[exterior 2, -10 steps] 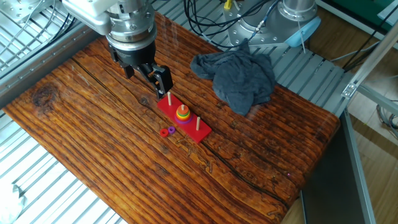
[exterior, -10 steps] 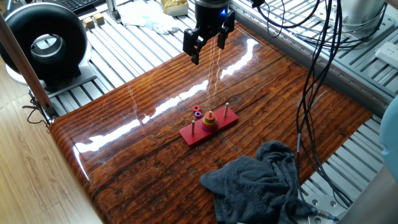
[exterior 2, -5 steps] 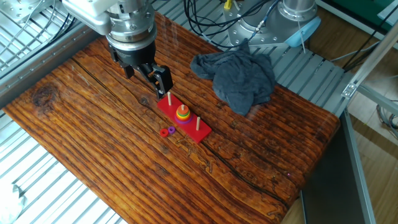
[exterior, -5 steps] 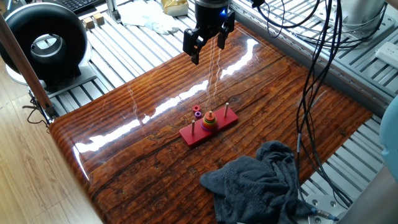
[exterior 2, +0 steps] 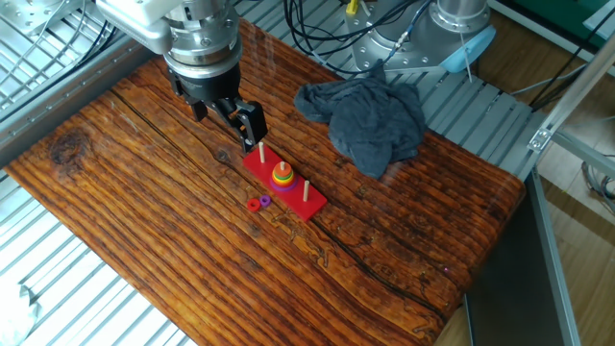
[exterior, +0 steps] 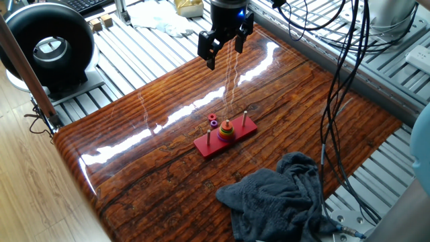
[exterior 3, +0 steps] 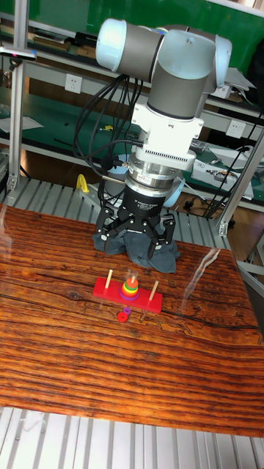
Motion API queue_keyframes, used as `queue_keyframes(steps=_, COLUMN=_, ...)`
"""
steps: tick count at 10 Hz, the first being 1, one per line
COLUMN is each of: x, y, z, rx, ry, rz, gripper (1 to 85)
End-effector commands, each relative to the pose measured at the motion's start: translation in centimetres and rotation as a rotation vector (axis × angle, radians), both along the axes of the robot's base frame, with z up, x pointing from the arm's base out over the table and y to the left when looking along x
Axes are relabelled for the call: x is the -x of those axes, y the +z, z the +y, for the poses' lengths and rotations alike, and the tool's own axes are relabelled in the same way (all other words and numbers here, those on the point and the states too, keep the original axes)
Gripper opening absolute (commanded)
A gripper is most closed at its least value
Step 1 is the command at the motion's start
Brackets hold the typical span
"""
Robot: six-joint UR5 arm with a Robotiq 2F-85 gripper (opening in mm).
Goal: Take out one Hanoi block and throw it aside
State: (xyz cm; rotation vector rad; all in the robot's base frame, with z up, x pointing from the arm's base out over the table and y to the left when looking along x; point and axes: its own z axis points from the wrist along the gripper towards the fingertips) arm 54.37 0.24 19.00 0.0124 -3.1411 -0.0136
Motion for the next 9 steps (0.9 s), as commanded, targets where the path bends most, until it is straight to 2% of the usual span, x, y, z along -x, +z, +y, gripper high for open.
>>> queue_keyframes(steps=1, x=-0.58, y=-0.04, z=1.04, rx=-0.028, ry=-0.161, rz=-0.019, gripper=1.0)
queue_keyframes(steps=5, x=-0.81, y=-0.41, z=1.13, rx=-0.004, ry=-0.161, rz=-0.029, gripper=1.0)
queue_keyframes(steps=9, x=-0.88, y=-0.4, z=1.23, rx=-0.008, ry=-0.142, rz=-0.032, gripper=1.0)
